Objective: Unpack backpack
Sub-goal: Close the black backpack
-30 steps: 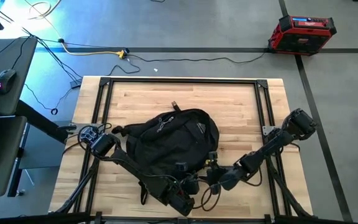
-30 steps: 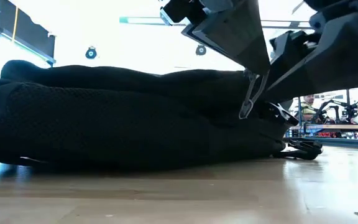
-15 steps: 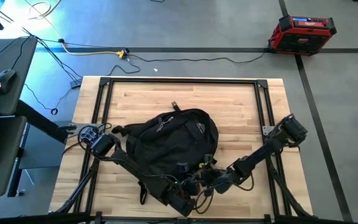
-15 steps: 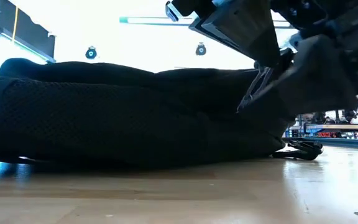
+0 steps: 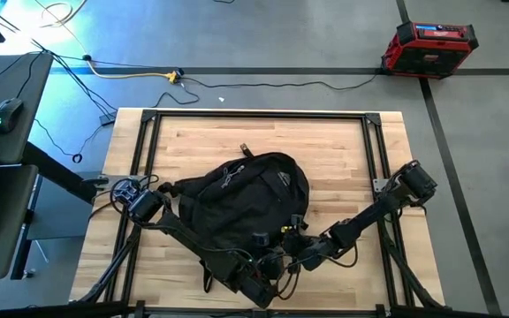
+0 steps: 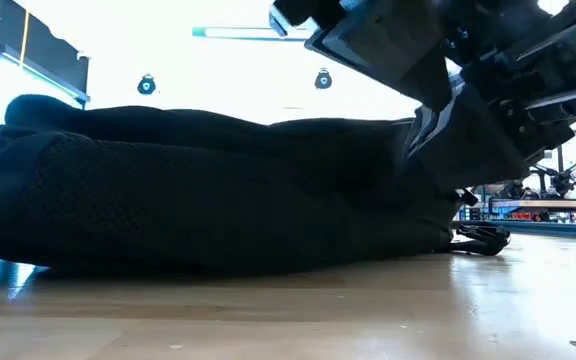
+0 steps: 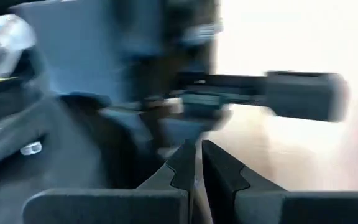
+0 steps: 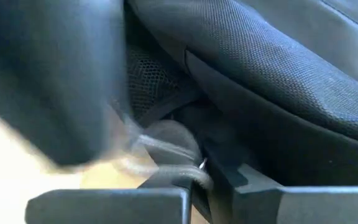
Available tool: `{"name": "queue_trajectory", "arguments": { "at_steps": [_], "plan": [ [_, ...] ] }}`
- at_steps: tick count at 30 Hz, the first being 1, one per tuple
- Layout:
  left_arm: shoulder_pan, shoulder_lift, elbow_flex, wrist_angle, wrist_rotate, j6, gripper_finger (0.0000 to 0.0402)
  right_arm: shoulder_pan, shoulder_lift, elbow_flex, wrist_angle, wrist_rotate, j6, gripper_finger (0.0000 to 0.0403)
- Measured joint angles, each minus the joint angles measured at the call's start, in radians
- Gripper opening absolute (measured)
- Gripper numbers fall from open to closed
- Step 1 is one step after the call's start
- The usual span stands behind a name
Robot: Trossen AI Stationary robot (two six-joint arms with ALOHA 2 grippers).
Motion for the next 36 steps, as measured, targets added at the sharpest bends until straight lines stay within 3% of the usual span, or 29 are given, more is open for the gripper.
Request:
{"name": "queue_trajectory", "arguments": {
  "at_steps": [4, 12, 15, 25, 32, 36],
  "plan": [
    [-0.006, 0.0, 0.001, -0.006, 0.083, 0.0, 0.0044, 0.001, -0.056, -0.002, -0.077, 0.005, 0.016, 0.0001],
    [0.008, 0.004, 0.001, -0.014, 0.018, 0.029, 0.0105, 0.044, -0.119, -0.003, -0.164, 0.041, 0.04, 0.0],
    [0.024, 0.01, 0.001, -0.024, 0.046, 0.065, 0.0115, 0.054, -0.119, -0.003, -0.16, 0.04, 0.04, 0.0],
    [0.056, 0.053, 0.002, -0.101, 0.094, 0.088, 0.012, 0.06, -0.119, -0.002, -0.113, 0.001, 0.037, 0.0],
    [0.054, 0.056, 0.003, -0.141, 0.061, 0.069, 0.0118, 0.062, -0.119, 0.021, -0.122, -0.035, 0.013, 0.0],
    [0.061, 0.052, 0.004, -0.226, 0.061, -0.043, 0.0079, 0.063, -0.119, 0.025, -0.134, -0.046, 0.027, 0.0]
  ]
}}
